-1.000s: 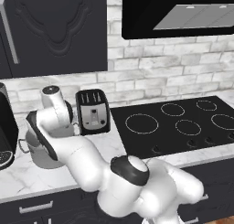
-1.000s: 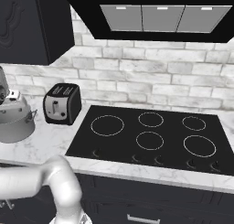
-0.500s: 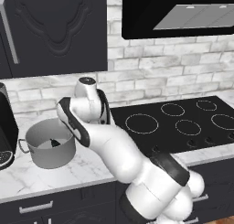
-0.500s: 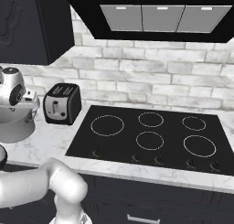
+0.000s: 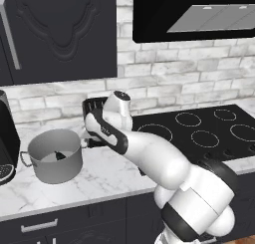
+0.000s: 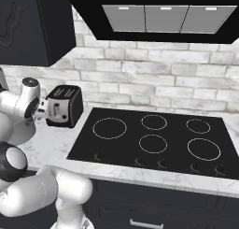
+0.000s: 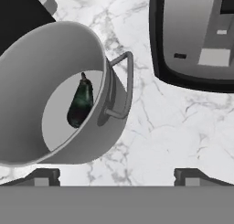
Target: Turn on the sink faucet. Then move the eggplant from the counter to the sink. Turn off the sink. Move the vegetable from the sink to the pot next to the stove. Finally move the pot to the front center burner.
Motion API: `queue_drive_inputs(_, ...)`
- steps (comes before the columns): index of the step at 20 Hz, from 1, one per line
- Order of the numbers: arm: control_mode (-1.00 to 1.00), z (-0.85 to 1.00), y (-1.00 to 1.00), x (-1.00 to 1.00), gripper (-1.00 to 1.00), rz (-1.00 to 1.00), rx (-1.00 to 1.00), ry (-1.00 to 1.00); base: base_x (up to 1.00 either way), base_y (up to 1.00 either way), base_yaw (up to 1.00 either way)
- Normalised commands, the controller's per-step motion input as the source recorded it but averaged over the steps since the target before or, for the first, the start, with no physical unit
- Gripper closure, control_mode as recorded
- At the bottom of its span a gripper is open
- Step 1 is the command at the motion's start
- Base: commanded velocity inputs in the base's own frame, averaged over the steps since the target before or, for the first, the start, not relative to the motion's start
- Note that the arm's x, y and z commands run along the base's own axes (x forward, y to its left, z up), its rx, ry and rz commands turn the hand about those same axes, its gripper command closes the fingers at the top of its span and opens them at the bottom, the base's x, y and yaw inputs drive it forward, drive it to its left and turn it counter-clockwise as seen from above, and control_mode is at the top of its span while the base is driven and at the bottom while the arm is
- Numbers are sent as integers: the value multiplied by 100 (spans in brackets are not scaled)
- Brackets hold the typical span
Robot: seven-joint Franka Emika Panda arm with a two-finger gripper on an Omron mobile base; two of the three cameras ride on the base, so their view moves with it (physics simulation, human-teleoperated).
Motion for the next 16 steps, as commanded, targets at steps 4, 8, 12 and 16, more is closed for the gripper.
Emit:
queue_drive_inputs(4, -100, 0, 2, 8, -100, 0, 11, 0, 0, 0, 0)
queue_drive_inputs(8, -100, 0, 5, 1, -100, 0, 8, 0, 0, 0, 0)
queue_drive_inputs(12, -100, 0, 16, 0, -100, 0, 6, 0, 0, 0, 0)
queue_drive_inputs(16, -100, -4, 25, 1, -100, 0, 1, 0, 0, 0, 0)
